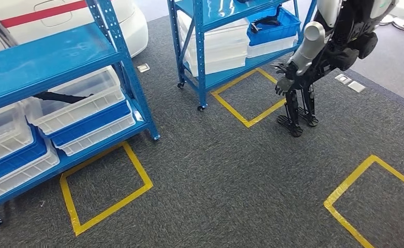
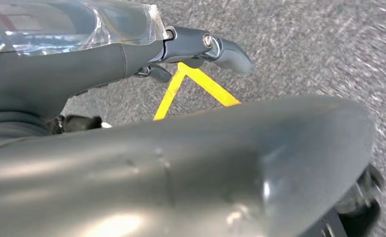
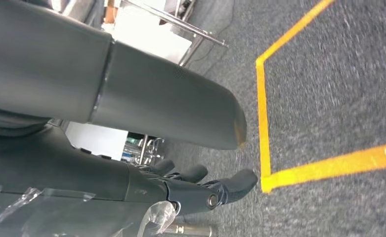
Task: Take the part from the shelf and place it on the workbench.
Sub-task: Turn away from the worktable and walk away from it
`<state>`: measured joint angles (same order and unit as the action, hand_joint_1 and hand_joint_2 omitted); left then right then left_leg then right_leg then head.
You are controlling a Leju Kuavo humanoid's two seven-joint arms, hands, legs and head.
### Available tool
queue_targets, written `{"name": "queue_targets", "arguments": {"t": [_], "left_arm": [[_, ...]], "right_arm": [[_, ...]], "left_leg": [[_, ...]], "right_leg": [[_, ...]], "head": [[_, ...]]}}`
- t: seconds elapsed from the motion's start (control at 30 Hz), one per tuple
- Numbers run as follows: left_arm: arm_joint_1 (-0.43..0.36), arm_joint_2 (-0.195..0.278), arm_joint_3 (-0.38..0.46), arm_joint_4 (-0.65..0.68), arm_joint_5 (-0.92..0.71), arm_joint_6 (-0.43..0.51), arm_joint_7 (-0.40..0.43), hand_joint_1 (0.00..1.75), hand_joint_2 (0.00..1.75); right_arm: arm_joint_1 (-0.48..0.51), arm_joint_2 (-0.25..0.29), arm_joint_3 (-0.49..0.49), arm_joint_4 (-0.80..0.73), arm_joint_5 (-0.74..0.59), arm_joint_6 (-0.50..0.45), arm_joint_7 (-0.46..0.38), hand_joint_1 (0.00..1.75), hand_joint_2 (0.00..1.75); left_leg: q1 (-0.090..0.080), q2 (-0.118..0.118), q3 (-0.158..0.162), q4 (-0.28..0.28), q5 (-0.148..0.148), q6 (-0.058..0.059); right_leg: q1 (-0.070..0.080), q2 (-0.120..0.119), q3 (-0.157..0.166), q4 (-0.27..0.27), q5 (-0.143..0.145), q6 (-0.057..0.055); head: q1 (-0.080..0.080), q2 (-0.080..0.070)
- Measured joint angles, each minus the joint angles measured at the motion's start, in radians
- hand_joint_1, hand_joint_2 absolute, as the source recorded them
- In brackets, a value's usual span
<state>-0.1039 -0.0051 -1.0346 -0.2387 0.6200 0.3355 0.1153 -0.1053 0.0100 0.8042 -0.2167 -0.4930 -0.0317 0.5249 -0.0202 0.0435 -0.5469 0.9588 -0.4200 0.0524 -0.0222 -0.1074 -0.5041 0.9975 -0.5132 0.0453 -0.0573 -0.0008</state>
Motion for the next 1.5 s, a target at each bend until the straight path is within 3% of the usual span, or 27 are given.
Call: {"name": "queue_targets", "arguments": {"t": [0.03,0.1,0.17,0.2,0.23,0.33,0.4,0.47,0.53,0.57,0.63,0.7,0.73,0.77,0.83,0.9,0.93,1.0,1.07,1.13,1.2,1.23,1.27,1.33,1.37,1.43,1.5], "left_arm": [[0.001,0.001,0.0,0.0,0.001,0.0,0.0,0.0,0.0],[0.0,0.001,0.0,0.0,0.002,0.001,0.001,0.0,0.0],[-0.002,-0.001,0.0,0.0,0.003,0.0,0.001,0.0,0.0],[-0.002,-0.001,0.0,0.0,0.004,0.001,0.001,0.0,0.0],[-0.001,-0.001,0.0,0.0,0.006,0.001,0.001,0.0,0.0],[0.001,-0.001,0.0,0.0,0.009,0.003,0.001,0.0,0.0],[0.001,-0.001,0.0,0.001,0.008,0.004,0.0,0.0,0.0],[0.002,-0.001,0.0,0.001,0.008,0.004,0.0,0.0,0.0],[0.004,0.0,0.0,0.001,0.008,0.005,0.0,0.0,0.0],[0.004,0.001,0.0,0.001,0.009,0.006,0.0,0.0,0.0],[0.002,0.0,0.0,0.001,0.009,0.005,0.0,0.0,0.0],[0.003,0.0,0.0,0.001,0.01,0.005,0.0,0.0,0.0],[0.004,0.0,0.0,0.001,0.01,0.005,0.0,0.0,0.0],[0.005,0.0,0.0,0.001,0.011,0.005,0.001,0.0,0.0],[0.003,0.002,0.0,0.001,0.011,0.005,0.001,0.0,0.0],[-0.002,0.004,0.0,0.001,0.011,0.006,0.001,0.0,0.0],[-0.003,0.004,0.0,0.001,0.011,0.006,0.001,0.0,0.0],[-0.001,0.004,0.0,0.001,0.011,0.007,0.001,0.0,0.0],[0.001,0.004,0.0,0.001,0.011,0.007,0.002,0.0,0.0],[-0.001,0.003,0.0,0.001,0.011,0.007,0.003,0.0,0.0],[-0.003,0.001,-0.001,0.001,0.011,0.006,0.003,0.0,0.0],[-0.003,0.001,-0.001,0.001,0.011,0.005,0.003,0.0,0.0],[-0.002,0.001,-0.001,0.001,0.011,0.005,0.003,0.0,0.0],[0.0,0.0,-0.002,0.001,0.011,0.006,0.003,0.0,0.0],[0.0,0.001,-0.003,0.001,0.011,0.006,0.002,0.0,0.0],[0.0,0.003,-0.003,0.002,0.013,0.008,0.001,0.0,0.0],[0.001,0.003,-0.003,0.002,0.017,0.01,0.0,0.0,0.0]], "right_arm": [[0.0,0.001,0.0,0.0,0.0,0.0,0.0,0.0,0.0],[0.005,0.0,0.001,0.0,-0.001,0.0,0.0,0.0,0.0],[0.008,0.0,0.003,0.0,-0.001,0.0,0.0,0.0,0.0],[0.008,0.0,0.005,0.0,-0.001,0.0,0.0,0.0,0.0],[0.008,0.0,0.006,0.0,-0.001,0.0,0.0,0.0,0.0],[0.009,0.0,0.009,0.0,-0.002,0.0,0.0,0.0,0.0],[0.009,0.0,0.01,0.0,-0.002,0.0,0.0,0.0,0.0],[0.003,0.001,0.012,0.0,-0.002,0.0,0.0,0.0,0.0],[0.0,0.002,0.013,0.0,-0.003,0.0,0.0,0.0,0.0],[0.002,0.002,0.013,0.0,-0.003,0.0,0.0,0.0,0.0],[0.006,0.001,0.014,0.0,-0.003,0.0,0.0,0.0,0.0],[0.008,0.001,0.014,0.0,-0.003,0.0,0.0,0.0,0.0],[0.007,0.001,0.015,0.0,-0.003,0.0,0.0,0.0,0.0],[0.006,0.002,0.015,0.0,-0.003,0.0,0.0,0.0,0.0],[0.005,0.005,0.015,0.0,-0.003,0.0,0.0,0.0,0.0],[0.004,0.008,0.015,0.0,-0.003,0.0,0.0,0.0,0.0],[0.002,0.009,0.015,0.0,-0.003,0.0,0.0,0.0,0.0],[-0.003,0.009,0.015,0.0,-0.004,0.0,0.0,0.0,0.0],[-0.003,0.009,0.015,-0.001,-0.004,-0.001,0.0,0.0,0.0],[0.002,0.008,0.016,-0.001,-0.004,-0.001,0.0,0.0,0.0],[0.005,0.006,0.016,-0.001,-0.005,-0.001,-0.001,0.0,0.0],[0.005,0.005,0.017,-0.001,-0.005,-0.001,-0.001,0.0,0.0],[0.005,0.004,0.018,0.0,-0.005,-0.001,-0.001,0.0,0.0],[0.007,0.001,0.021,0.0,-0.005,-0.002,-0.001,0.0,0.0],[0.008,0.002,0.022,0.0,-0.005,-0.002,-0.002,0.0,0.0],[0.005,0.003,0.024,0.0,-0.004,-0.007,-0.007,0.0,0.0],[-0.002,0.003,0.025,0.0,-0.001,-0.023,-0.018,0.0,0.0]], "left_leg": [[0.005,-0.012,0.004,-0.006,0.004,0.004],[0.009,-0.036,0.009,-0.011,0.007,0.009],[0.01,-0.062,0.01,-0.011,0.006,0.013],[0.01,-0.077,0.012,-0.011,0.005,0.013],[0.011,-0.092,0.015,-0.01,0.003,0.012],[0.015,-0.134,0.023,-0.005,-0.006,-0.001],[0.013,-0.152,0.021,-0.001,-0.014,-0.01],[0.014,-0.161,0.019,-0.001,-0.017,-0.016],[0.014,-0.127,0.007,0.03,-0.034,-0.024],[0.015,-0.101,-0.015,0.075,-0.058,-0.029],[0.017,-0.062,-0.089,0.216,-0.12,-0.038],[0.019,-0.054,-0.147,0.313,-0.144,-0.039],[0.019,-0.052,-0.146,0.304,-0.126,-0.036],[0.016,-0.047,-0.125,0.253,-0.092,-0.029],[0.002,-0.001,-0.053,0.102,-0.021,-0.004],[-0.011,0.037,-0.014,0.016,0.005,0.011],[-0.015,0.036,-0.012,0.009,0.003,0.011],[-0.011,0.011,-0.006,-0.004,0.008,0.008],[0.0,-0.016,0.006,-0.019,0.016,0.01],[0.006,-0.042,0.011,-0.024,0.019,0.012],[0.008,-0.07,0.013,-0.023,0.017,0.011],[0.01,-0.086,0.015,-0.022,0.015,0.01],[0.014,-0.1,0.017,-0.02,0.013,0.006],[0.024,-0.122,0.023,-0.011,0.002,-0.007],[0.025,-0.13,0.024,-0.004,-0.004,-0.014],[0.029,-0.139,0.023,0.004,-0.017,-0.026],[0.03,-0.143,0.022,0.003,-0.021,-0.03]], "right_leg": [[0.0,0.022,-0.009,0.026,-0.017,0.004],[0.0,0.08,-0.067,0.144,-0.076,0.008],[0.001,0.103,-0.14,0.271,-0.12,0.008],[0.001,0.105,-0.158,0.292,-0.114,0.008],[0.0,0.106,-0.155,0.269,-0.086,0.008],[-0.006,0.144,-0.074,0.065,0.029,0.01],[-0.008,0.164,-0.048,0.0,0.052,0.003],[-0.005,0.146,-0.046,-0.001,0.051,-0.012],[-0.005,0.127,-0.043,-0.003,0.05,-0.024],[-0.005,0.115,-0.041,-0.004,0.049,-0.03],[-0.001,0.092,-0.039,-0.004,0.044,-0.037],[0.002,0.069,-0.035,-0.004,0.038,-0.039],[0.004,0.059,-0.031,-0.004,0.035,-0.039],[0.006,0.049,-0.025,-0.004,0.031,-0.039],[0.012,0.028,-0.011,-0.005,0.021,-0.037],[0.013,0.01,-0.002,-0.007,0.011,-0.031],[0.013,0.001,0.003,-0.009,0.007,-0.027],[0.012,-0.006,0.013,-0.011,0.001,-0.017],[0.012,0.035,0.001,0.032,-0.027,-0.008],[0.011,0.088,-0.059,0.148,-0.082,-0.002],[0.008,0.101,-0.127,0.258,-0.113,0.003],[0.007,0.101,-0.141,0.268,-0.1,0.006],[0.004,0.104,-0.135,0.239,-0.069,0.01],[-0.003,0.118,-0.085,0.11,0.012,0.02],[-0.004,0.129,-0.061,0.056,0.037,0.024],[-0.001,0.145,-0.041,0.007,0.048,0.013],[0.002,0.146,-0.042,0.006,0.045,-0.01]], "head": [[0.001,0.0],[0.004,0.0],[0.005,0.0],[0.005,0.0],[0.005,0.0],[0.006,0.0],[0.005,0.0],[0.005,0.0],[0.003,0.0],[0.003,0.0],[0.001,0.0],[0.001,0.0],[0.001,0.0],[0.001,0.0],[0.001,0.0],[0.002,0.0],[0.001,0.0],[0.001,0.0],[0.003,0.0],[0.007,0.0],[0.009,0.0],[0.009,0.0],[0.009,0.0],[0.009,0.0],[0.011,0.0],[0.017,0.0],[0.02,0.0]]}}
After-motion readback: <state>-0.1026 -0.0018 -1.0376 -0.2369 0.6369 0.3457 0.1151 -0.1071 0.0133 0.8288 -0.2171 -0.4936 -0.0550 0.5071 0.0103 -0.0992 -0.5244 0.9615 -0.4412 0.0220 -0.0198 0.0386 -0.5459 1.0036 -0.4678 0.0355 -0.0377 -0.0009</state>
